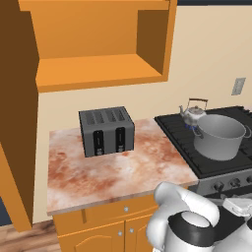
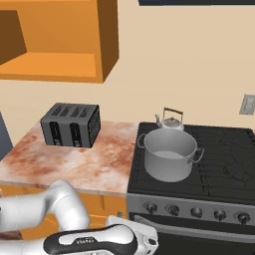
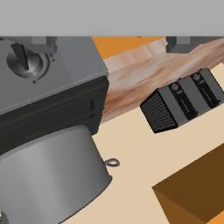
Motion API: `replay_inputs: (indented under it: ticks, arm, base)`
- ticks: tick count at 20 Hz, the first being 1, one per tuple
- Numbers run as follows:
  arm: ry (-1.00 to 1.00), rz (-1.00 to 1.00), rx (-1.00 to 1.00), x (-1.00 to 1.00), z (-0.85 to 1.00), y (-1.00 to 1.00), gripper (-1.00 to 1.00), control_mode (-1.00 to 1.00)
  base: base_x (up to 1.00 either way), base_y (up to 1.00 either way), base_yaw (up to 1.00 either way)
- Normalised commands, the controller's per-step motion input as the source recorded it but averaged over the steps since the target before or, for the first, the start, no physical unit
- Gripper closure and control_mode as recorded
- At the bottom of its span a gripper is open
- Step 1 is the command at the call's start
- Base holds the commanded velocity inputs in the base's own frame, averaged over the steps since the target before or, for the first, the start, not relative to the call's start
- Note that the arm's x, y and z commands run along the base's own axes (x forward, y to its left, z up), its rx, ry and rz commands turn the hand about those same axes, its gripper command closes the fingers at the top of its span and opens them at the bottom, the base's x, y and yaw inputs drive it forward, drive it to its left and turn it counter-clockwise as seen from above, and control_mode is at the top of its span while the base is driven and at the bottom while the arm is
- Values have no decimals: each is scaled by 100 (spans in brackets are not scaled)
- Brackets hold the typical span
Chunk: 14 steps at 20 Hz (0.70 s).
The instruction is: Pick the kettle from the cabinet and place it on a stove burner. Then pick the pot from the counter and place it on another stove burner. Finally, turn both burners on.
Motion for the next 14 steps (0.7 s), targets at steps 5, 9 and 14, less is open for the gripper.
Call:
replay_inputs:
  ticks: [5, 9, 14]
  arm:
    - [0, 0, -6, 26, -4, 0, -100, -100]
    - [0, -1, -3, 37, 0, 0, -100, -100]
    - [0, -1, -4, 13, -8, -10, -100, -100]
  base:
    - [0, 0, 0]
    - [0, 0, 0]
    - [0, 0, 0]
